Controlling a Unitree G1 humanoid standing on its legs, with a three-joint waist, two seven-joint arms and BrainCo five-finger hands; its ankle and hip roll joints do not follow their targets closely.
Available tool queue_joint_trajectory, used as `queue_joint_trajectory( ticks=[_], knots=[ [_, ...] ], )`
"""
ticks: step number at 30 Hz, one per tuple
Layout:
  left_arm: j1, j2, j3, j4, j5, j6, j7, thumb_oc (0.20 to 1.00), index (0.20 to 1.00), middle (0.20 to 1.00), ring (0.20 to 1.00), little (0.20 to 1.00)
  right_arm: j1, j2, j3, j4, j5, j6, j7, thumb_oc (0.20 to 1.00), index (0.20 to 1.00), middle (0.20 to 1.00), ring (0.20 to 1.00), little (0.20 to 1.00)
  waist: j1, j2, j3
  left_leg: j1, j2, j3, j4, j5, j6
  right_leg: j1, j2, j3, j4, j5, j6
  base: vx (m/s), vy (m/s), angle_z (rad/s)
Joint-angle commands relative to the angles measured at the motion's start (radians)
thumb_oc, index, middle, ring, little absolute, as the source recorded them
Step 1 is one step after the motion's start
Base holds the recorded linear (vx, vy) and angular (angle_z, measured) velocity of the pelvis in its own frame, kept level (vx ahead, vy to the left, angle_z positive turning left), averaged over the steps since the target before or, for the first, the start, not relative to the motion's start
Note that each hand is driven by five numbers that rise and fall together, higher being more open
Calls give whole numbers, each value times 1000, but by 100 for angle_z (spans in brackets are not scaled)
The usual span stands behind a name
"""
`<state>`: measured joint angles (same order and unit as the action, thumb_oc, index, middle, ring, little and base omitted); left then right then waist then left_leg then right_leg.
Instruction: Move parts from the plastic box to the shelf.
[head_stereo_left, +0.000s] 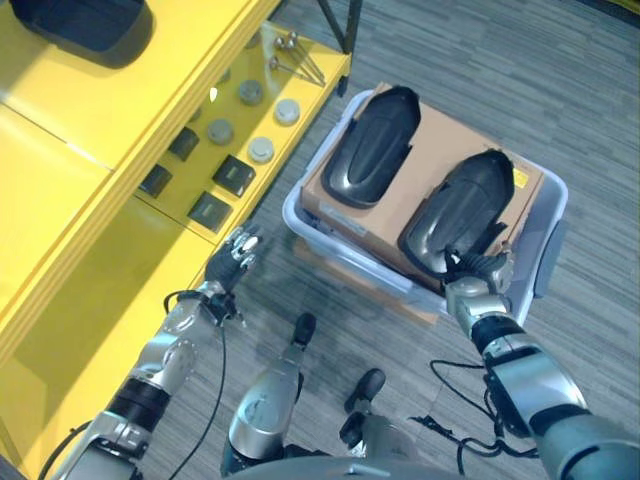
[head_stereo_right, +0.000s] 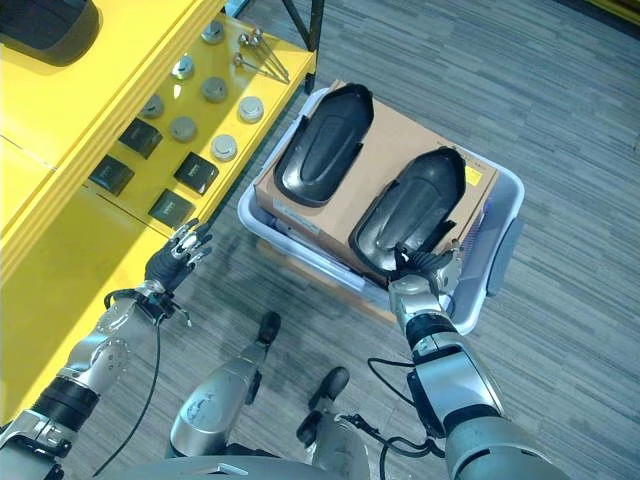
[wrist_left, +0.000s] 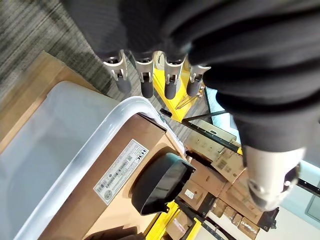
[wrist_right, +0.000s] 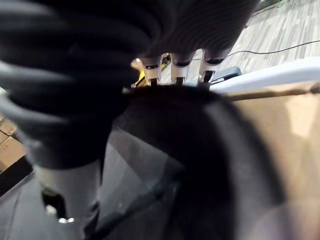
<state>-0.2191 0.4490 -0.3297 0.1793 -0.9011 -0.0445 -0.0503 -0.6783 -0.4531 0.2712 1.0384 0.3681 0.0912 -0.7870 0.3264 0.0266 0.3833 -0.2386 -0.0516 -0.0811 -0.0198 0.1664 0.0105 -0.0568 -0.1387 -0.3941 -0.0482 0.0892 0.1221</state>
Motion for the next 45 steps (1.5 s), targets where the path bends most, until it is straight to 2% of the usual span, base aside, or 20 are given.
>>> queue_joint_trajectory(
  ticks=[1, 7, 8, 9, 10, 26, 34, 38, 41, 45],
  knots=[
    [-37, -36, -21, 3, -23, -72, -10, 1000, 1000, 1000, 1000, 1000, -2, -59, 58, -1, 10, -24, -19, 1000, 1000, 1000, 1000, 1000, 26, -9, -22, -48, 0, -1, 67, -145, 2, -95, -62, 48, 85, -42, 54, -36, 16, -2],
    [-44, -27, -23, 13, -34, -86, -19, 1000, 1000, 1000, 1000, 1000, -15, -74, 55, 22, 12, -48, 0, 1000, 1000, 1000, 1000, 1000, 27, -15, -9, -72, 0, 0, 74, -142, 2, -117, -61, 48, 93, -40, 57, -13, 2, 0],
    [-44, -25, -23, 10, -34, -87, -19, 1000, 1000, 1000, 1000, 1000, -14, -77, 56, 20, 16, -50, 5, 909, 909, 909, 909, 909, 28, -19, -7, -76, 0, 0, 76, -142, 2, -121, -59, 48, 94, -39, 57, 0, 0, 0],
    [-43, -23, -21, 8, -37, -86, -23, 1000, 1000, 1000, 1000, 1000, -13, -81, 55, 20, 18, -51, 10, 498, 498, 498, 498, 498, 28, -21, -6, -78, 0, 0, 76, -142, 2, -123, -58, 48, 93, -39, 57, 0, 0, 0],
    [-42, -21, -20, 7, -36, -85, -26, 1000, 1000, 1000, 1000, 1000, -13, -82, 54, 20, 18, -52, 15, 200, 200, 200, 200, 200, 29, -22, -5, -78, 1, 0, 76, -142, 2, -124, -58, 48, 94, -38, 57, 0, 0, 0],
    [-23, -14, -6, -21, -27, -77, -36, 1000, 1000, 1000, 1000, 1000, -2, -89, 53, -46, 32, -25, 1, 200, 200, 200, 200, 200, 24, -33, -15, -55, 8, 7, 72, -147, 1, -105, -51, 50, 96, -44, 53, 0, 0, 0],
    [7, -6, 10, -79, -21, -65, -55, 1000, 1000, 1000, 1000, 1000, 45, -83, 29, -143, 39, -80, -61, 200, 200, 200, 200, 200, 23, -33, -48, 0, 12, 4, 50, -153, -2, -50, -47, 44, 76, -51, 50, 23, -12, 0],
    [40, -2, 49, -165, -21, -24, -60, 1000, 1000, 1000, 1000, 1000, 115, -82, -21, -331, -18, -64, -112, 200, 200, 200, 200, 200, 13, -31, -98, 60, 17, 9, 21, -155, -5, -1, -44, 47, 59, -60, 50, 72, -4, 0],
    [66, -8, 86, -216, -38, 28, -53, 1000, 1000, 1000, 1000, 1000, 179, -90, -72, -471, -71, -43, -114, 200, 200, 200, 200, 200, -3, -30, -151, 112, 27, 25, 4, -157, -10, 39, -41, 56, 48, -66, 50, 88, -3, -8],
    [67, -23, 100, -227, -25, 68, -46, 1000, 1000, 1000, 1000, 1000, 215, -90, -97, -561, -109, -13, -99, 200, 200, 200, 200, 200, -19, -28, -202, 159, 36, 41, -18, -155, -16, 75, -37, 66, 36, -71, 50, 88, -6, -18]
  ],
)
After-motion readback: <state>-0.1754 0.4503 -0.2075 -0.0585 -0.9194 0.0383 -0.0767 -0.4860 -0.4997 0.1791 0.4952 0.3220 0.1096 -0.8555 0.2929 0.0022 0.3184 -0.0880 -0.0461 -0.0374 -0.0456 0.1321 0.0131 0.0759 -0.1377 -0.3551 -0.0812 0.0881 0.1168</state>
